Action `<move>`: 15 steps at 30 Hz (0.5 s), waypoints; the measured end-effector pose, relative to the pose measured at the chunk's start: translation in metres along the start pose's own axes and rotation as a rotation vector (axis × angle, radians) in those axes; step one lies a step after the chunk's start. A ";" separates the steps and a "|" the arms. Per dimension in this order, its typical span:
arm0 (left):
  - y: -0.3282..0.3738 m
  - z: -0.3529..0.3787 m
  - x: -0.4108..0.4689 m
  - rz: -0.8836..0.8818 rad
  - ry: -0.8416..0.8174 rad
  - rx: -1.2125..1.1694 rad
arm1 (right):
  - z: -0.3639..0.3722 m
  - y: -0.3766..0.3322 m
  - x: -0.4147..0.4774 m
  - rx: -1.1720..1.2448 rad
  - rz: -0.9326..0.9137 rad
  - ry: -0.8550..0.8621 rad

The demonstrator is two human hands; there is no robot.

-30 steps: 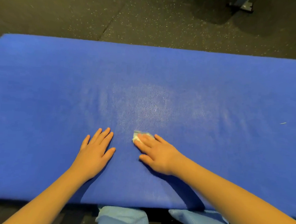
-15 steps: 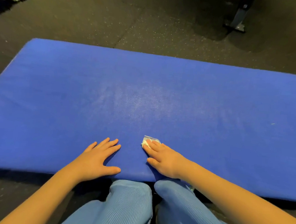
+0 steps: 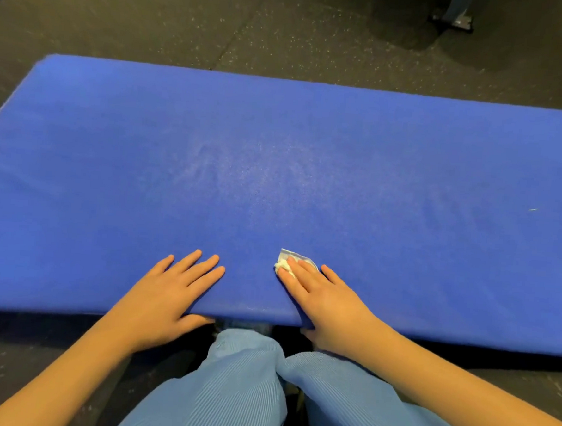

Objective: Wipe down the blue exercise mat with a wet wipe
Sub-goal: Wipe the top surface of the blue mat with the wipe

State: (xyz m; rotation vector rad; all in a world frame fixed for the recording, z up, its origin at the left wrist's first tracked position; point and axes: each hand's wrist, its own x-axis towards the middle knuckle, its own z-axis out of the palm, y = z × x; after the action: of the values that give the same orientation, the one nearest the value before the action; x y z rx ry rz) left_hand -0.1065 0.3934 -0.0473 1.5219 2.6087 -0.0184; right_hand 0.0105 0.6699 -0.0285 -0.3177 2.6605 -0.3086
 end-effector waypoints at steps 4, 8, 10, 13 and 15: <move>-0.007 -0.016 0.011 0.050 0.170 -0.012 | -0.009 0.006 -0.007 0.129 -0.055 0.301; -0.008 -0.047 0.030 0.059 0.213 -0.067 | -0.035 0.017 -0.018 0.134 -0.040 0.485; -0.001 -0.059 0.042 0.074 0.213 -0.080 | -0.041 0.027 -0.026 0.126 -0.022 0.511; 0.023 -0.060 0.061 0.093 0.216 -0.089 | -0.045 0.044 -0.049 0.135 0.031 0.552; 0.042 -0.056 0.068 0.095 0.192 -0.112 | -0.043 0.051 -0.067 0.164 0.055 0.561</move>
State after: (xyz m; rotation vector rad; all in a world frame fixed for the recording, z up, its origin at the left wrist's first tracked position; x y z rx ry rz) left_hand -0.1083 0.4772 0.0034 1.6822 2.6227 0.2910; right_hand 0.0413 0.7437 0.0227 -0.1138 3.1526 -0.6794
